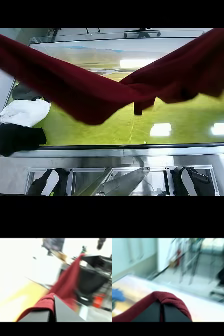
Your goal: Fold the shirts.
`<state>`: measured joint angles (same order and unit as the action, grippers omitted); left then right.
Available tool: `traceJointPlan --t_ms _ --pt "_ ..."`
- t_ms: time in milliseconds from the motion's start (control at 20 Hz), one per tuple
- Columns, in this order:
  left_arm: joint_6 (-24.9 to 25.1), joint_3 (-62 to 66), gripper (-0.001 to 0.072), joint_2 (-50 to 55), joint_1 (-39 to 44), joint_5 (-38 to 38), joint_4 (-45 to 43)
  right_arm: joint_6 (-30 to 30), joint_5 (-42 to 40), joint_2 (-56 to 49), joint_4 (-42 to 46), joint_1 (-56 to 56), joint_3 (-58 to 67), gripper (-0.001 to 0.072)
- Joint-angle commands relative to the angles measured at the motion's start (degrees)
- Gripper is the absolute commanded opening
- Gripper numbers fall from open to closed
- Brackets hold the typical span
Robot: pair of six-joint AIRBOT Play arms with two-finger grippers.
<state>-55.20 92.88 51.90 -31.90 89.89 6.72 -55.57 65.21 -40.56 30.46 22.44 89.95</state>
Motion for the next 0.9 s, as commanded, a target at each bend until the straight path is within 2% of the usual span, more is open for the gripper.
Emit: traceJointPlan --t_ms 0,100,250,400,550,700,850 --pt "-4.2 5.3 0.0028 -1.5 -9.9 1.0 1.8 -5.9 0.7 0.0 5.8 -0.1 3.7 0.0021" --pt "-4.2 0.0 0.0028 -0.6 -8.0 1.2 -0.9 -7.7 4.5 -4.4 5.7 -0.2 3.0 0.0020" --pt "-3.3 -10.4 0.0028 3.6 2.2 0.8 -12.3 -7.4 5.6 -12.3 5.6 -2.2 -0.7 0.0020" --pt "-0.2 -20.8 0.0028 12.2 12.3 -5.3 -21.8 -4.0 4.5 -21.3 5.9 -5.0 -5.9 0.0020" --pt "3.6 -26.1 0.0028 25.2 15.7 -13.2 -25.7 -1.1 0.5 -32.5 6.0 -6.1 -9.5 0.0020" --pt "5.9 -23.0 0.0027 40.2 15.6 -15.4 -25.6 0.3 -3.4 -44.6 4.8 -6.1 -9.5 0.0020" --pt "5.9 -12.5 0.0027 55.6 16.9 -14.0 -23.5 6.0 -6.0 -54.0 -4.1 -6.1 -9.5 0.0019"
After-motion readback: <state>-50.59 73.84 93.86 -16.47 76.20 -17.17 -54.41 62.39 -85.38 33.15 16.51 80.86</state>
